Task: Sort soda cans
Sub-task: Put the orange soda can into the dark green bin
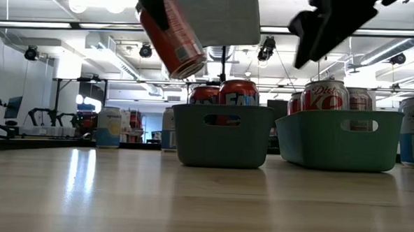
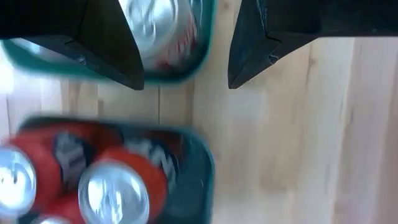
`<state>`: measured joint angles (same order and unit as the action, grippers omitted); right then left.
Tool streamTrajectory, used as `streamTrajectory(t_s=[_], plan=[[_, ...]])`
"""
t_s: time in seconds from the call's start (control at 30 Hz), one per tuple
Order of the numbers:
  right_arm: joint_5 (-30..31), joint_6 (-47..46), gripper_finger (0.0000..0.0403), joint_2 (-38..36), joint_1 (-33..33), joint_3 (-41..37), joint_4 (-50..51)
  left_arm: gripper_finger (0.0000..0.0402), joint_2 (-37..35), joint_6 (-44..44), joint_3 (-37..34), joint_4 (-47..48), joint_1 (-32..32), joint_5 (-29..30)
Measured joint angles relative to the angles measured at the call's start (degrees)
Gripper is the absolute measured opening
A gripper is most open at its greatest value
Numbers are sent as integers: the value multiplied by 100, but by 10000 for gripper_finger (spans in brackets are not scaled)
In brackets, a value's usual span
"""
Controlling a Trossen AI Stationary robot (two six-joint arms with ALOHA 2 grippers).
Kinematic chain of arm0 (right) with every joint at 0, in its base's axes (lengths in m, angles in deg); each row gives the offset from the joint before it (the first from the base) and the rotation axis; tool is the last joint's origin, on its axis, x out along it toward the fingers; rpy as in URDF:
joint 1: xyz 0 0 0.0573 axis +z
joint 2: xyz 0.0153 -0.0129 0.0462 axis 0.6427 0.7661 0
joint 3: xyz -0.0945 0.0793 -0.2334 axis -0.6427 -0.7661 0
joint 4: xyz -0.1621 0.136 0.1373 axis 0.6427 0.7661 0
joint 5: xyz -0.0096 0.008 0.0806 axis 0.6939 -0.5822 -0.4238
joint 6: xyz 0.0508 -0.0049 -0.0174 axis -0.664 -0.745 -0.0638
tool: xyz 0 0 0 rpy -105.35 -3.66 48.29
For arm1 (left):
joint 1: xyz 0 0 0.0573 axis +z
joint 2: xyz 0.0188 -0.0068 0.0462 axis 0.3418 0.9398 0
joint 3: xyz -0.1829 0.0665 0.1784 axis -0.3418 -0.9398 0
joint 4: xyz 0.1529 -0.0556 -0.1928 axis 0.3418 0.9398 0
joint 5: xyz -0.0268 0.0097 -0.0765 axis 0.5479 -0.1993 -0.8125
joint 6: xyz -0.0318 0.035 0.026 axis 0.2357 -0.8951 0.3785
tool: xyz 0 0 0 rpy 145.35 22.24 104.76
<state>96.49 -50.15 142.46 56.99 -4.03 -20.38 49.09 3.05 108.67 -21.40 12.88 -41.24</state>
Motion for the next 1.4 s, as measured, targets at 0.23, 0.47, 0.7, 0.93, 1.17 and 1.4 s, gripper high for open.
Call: streamTrajectory(t_s=[0.23,0.47,0.7,0.93,1.17,1.4], plan=[[13,-85,224,-50,-2,0,227,284,639,-454,468,53,-123,-41],[13,-113,228,-50,0,-2,233,285,1260,-603,1058,307,-113,-44],[3,-211,222,-50,26,-2,254,285,1922,-559,1842,1225,-110,-149],[0,-254,225,-50,28,-8,268,285,2539,-628,2556,1645,-76,-39],[-4,-369,223,-50,91,-13,257,286,2779,-650,3193,1997,14,101],[-5,-387,224,-50,129,-46,272,286,2804,-664,2928,2118,19,-35]])
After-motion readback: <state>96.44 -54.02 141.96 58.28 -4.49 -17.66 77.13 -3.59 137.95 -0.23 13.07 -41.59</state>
